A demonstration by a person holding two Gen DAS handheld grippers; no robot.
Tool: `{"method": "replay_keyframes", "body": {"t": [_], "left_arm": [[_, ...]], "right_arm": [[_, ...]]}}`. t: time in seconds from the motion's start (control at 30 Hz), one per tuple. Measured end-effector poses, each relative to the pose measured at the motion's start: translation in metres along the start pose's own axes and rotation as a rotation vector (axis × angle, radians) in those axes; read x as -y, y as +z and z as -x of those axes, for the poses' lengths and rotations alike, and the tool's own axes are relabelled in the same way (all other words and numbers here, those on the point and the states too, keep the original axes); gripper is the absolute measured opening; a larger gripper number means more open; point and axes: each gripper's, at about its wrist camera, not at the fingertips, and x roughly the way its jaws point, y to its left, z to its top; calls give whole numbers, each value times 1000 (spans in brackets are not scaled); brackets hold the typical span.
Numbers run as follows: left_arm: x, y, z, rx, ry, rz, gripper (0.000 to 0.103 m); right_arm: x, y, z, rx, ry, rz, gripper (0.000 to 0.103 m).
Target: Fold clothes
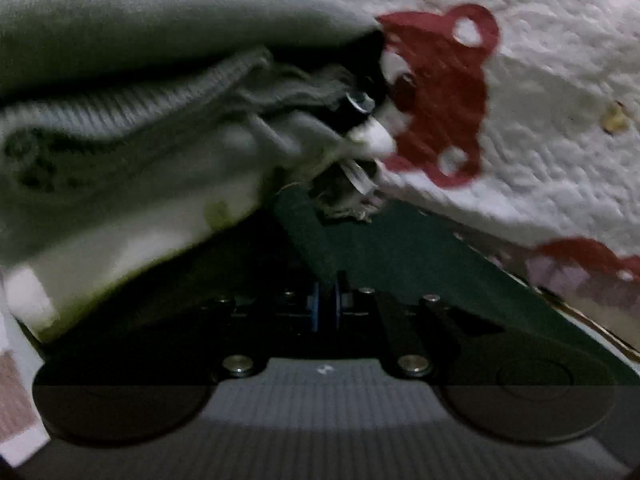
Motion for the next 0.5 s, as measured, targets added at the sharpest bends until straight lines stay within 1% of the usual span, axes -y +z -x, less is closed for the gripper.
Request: {"method": "replay_keyframes", "body": {"t": [0.07,0.17,0.2,0.23,0.27,0.3,0.37,0.4,0.47,0.5], "left_arm": [[1,-7,-19,-64,11,-42,6],[9,-25,-31,-69,8,-165,9],[9,-26,-29,-70,12,-165,12],[8,-27,-25,-71,18,-150,18],[7,-27,-21,-72,23,-134,21],[5,-27,-11,-56,10,-109,23],[9,-31,22,15,-91,-87,23],[17,-35,38,52,-140,-125,25],[59,-53,66,106,-179,-315,25],[84,-62,75,107,-180,-396,25]], "right_arm": [[2,1,1,4,0,-5,64],[6,1,1,2,3,-24,64],[7,2,2,3,2,-26,64],[8,3,3,6,-2,-24,64],[9,4,4,9,-5,-22,64],[10,5,4,12,-8,-25,64],[14,6,5,22,-7,-52,64],[17,6,5,25,-6,-73,64],[18,8,3,29,-10,-95,64],[18,9,2,30,-13,-102,65]]}}
